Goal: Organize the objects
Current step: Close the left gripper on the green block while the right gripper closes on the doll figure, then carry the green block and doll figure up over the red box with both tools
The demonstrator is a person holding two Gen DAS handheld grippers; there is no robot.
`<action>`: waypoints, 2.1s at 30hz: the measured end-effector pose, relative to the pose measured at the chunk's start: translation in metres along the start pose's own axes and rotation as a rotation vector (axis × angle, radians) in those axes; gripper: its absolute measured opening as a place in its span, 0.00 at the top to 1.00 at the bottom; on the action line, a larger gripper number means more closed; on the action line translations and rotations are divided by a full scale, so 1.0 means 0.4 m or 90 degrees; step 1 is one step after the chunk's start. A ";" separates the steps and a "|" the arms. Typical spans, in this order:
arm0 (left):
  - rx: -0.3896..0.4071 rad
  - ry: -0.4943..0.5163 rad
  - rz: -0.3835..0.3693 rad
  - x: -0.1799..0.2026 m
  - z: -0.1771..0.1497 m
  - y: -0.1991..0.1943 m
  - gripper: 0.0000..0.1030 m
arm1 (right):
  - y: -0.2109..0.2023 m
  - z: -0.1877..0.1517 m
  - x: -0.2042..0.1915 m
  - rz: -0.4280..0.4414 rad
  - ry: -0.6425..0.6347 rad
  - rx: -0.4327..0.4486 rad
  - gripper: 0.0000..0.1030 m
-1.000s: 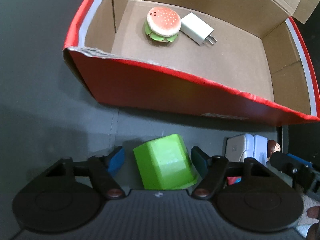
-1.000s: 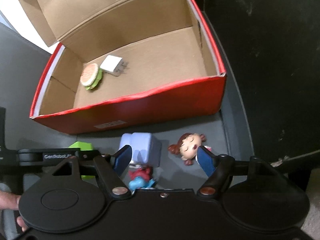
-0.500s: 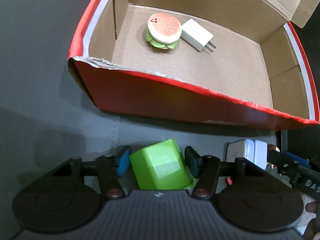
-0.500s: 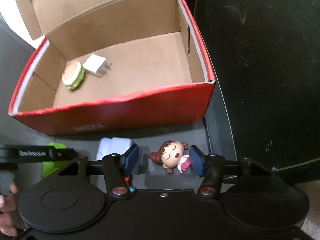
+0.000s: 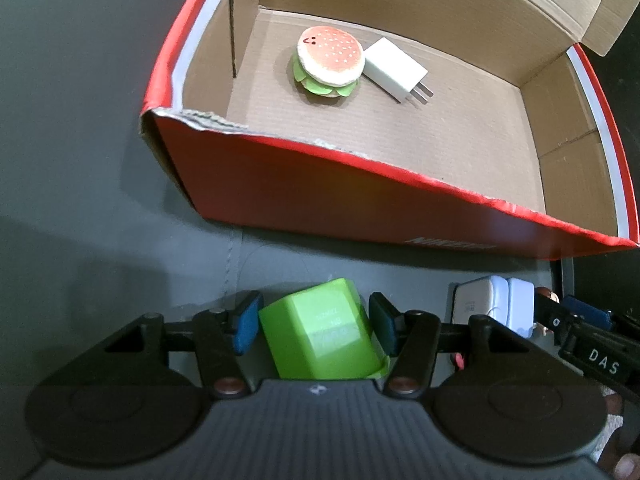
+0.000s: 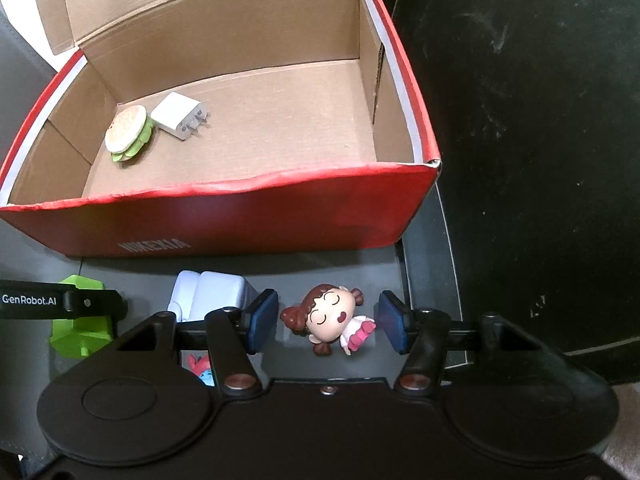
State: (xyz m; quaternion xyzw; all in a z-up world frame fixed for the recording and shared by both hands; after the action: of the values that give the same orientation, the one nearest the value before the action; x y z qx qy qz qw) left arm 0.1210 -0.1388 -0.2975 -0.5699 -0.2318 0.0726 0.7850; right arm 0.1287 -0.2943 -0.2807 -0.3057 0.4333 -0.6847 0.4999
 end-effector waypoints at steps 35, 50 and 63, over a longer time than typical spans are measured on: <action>0.086 0.038 0.020 0.035 -0.020 -0.226 0.54 | -0.103 0.018 0.002 0.082 0.028 0.051 0.54; 0.158 0.082 0.031 0.096 -0.030 -0.359 0.54 | -0.231 0.038 0.015 0.124 0.049 0.125 0.54; 0.215 0.120 0.029 0.132 -0.071 -0.472 0.54 | -0.327 0.040 0.031 0.146 0.068 0.181 0.54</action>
State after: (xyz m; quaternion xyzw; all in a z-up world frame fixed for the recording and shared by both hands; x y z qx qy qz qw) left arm 0.1517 -0.2075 -0.1142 -0.4392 -0.1285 0.0744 0.8861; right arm 0.0837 -0.2944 -0.1563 -0.1438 0.3899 -0.6927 0.5895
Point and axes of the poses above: each gripper's, at about its wrist camera, not at the fingertips, and y roughly the way its jaws point, x to its right, z to its top, the point moved 3 cm from there along y, roughly the way its jaws point, and after that the axes turned 1 degree about -y, right-handed, at the moved point
